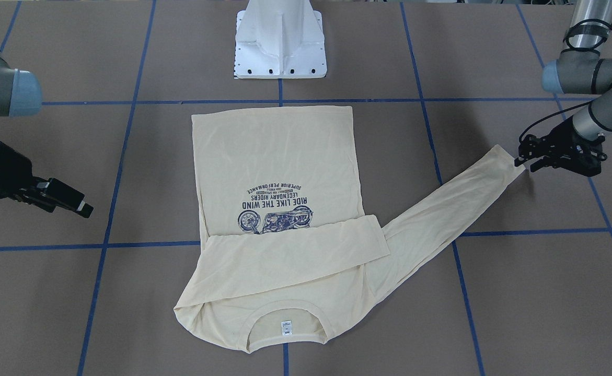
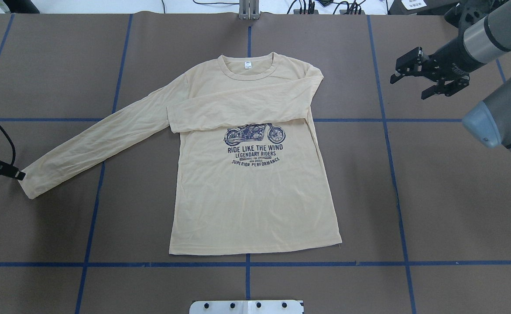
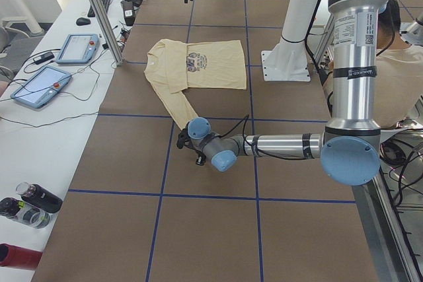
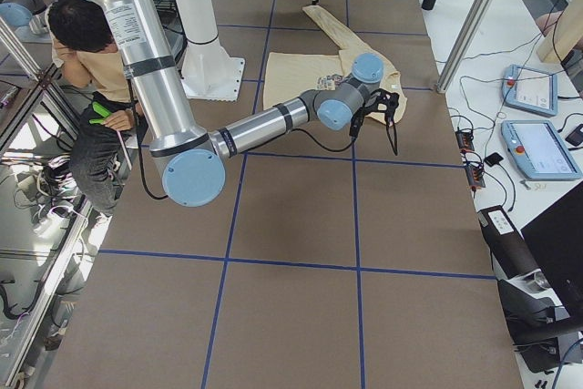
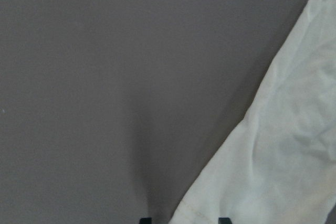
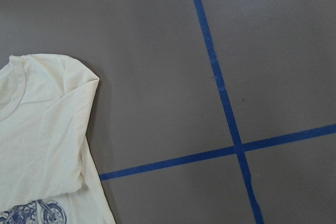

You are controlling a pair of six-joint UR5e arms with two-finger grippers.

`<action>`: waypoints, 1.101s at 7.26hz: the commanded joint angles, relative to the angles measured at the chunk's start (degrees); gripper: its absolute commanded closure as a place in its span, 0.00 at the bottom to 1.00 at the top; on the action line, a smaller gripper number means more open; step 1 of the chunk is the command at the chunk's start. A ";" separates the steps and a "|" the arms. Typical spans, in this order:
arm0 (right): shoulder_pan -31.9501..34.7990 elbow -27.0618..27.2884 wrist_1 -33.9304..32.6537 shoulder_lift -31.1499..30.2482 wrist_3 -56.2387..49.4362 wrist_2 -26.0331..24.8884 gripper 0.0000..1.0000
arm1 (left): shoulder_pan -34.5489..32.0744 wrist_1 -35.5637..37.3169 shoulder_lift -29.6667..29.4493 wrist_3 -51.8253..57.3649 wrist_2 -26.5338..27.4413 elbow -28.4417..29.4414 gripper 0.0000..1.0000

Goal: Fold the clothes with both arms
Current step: 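Grasp the cuff of the sleeve nearest the left gripper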

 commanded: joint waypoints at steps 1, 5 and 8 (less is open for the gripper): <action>0.01 1.00 0.01 -0.62 0.00 0.08 0.01 | 0.03 -0.20 -0.37 -0.06 0.00 0.46 0.49; -0.08 1.89 0.01 -1.24 0.09 0.08 0.01 | 0.03 -0.29 -0.99 -0.06 0.00 1.08 0.65; -0.08 1.80 0.01 -1.24 0.09 0.08 0.01 | 0.03 0.06 -0.90 -1.11 0.00 -0.75 1.00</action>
